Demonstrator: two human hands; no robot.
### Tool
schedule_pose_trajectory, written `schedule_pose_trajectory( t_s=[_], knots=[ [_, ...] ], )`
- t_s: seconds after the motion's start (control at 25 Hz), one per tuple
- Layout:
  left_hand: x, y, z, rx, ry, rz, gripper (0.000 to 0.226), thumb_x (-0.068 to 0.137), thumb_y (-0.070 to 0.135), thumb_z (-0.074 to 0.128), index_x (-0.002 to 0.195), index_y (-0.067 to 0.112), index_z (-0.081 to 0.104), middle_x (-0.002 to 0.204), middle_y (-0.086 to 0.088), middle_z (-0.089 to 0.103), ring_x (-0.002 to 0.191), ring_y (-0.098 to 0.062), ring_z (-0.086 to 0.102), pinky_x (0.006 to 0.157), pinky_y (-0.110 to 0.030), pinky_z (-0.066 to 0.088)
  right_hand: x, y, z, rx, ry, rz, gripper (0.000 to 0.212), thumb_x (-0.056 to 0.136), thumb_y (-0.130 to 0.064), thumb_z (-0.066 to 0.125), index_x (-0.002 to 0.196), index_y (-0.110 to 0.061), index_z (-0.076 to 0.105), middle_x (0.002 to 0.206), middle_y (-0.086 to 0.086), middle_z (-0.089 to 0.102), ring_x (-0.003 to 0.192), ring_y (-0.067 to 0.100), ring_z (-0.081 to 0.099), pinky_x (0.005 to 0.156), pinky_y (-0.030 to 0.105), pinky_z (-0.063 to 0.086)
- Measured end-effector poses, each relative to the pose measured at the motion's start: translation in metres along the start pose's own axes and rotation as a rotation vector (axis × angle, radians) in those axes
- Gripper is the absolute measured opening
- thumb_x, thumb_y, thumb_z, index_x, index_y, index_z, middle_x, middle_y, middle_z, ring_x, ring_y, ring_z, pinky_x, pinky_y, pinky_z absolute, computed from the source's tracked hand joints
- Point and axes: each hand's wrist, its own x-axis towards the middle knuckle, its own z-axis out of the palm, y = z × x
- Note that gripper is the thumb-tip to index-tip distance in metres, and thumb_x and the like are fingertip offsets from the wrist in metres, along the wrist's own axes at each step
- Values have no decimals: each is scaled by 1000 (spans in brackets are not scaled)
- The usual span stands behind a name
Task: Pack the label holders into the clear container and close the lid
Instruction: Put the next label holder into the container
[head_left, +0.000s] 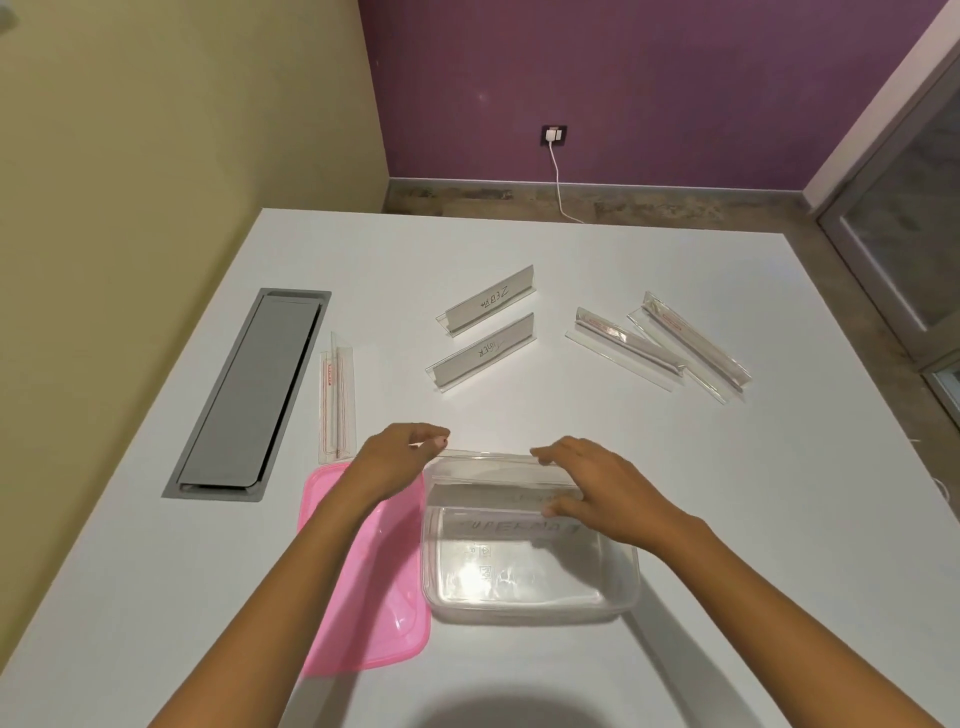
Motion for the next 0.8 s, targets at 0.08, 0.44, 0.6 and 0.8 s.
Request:
schedule_pose_trajectory(
  t_s=[0.08, 0.44, 0.6, 0.8],
  knots=[
    [1, -10, 16, -40, 110, -18, 31, 96, 26, 48, 125, 24, 60, 134, 1, 57, 122, -19, 53, 91, -24, 33, -3, 4, 14, 101, -66, 78, 62, 80, -36, 72, 135, -23, 45, 130, -5, 54, 120, 15, 49, 99, 32, 42],
    [1, -35, 52, -110, 169, -38, 44, 89, 7, 58, 131, 20, 54, 134, -8, 58, 123, -21, 53, 104, -27, 35, 11, 17, 67, -110, -124, 128, 58, 88, -21, 63, 140, -16, 39, 135, 3, 49, 121, 24, 48, 91, 37, 47],
    [2, -38, 53, -130, 188, -33, 43, 88, 7, 60, 129, 19, 56, 130, -7, 61, 123, -19, 54, 104, -27, 35, 15, 20, 77, -154, -88, 116, 55, 88, -17, 59, 140, -13, 39, 134, 5, 51, 117, 25, 51, 86, 39, 50],
    [5, -44, 55, -162, 201, -18, 44, 87, 8, 61, 129, 19, 56, 130, -7, 61, 121, -20, 55, 106, -29, 35, 12, 18, 85, -157, 0, 92, 53, 86, -15, 60, 136, -12, 46, 135, 5, 53, 119, 24, 52, 89, 37, 49]
  ],
)
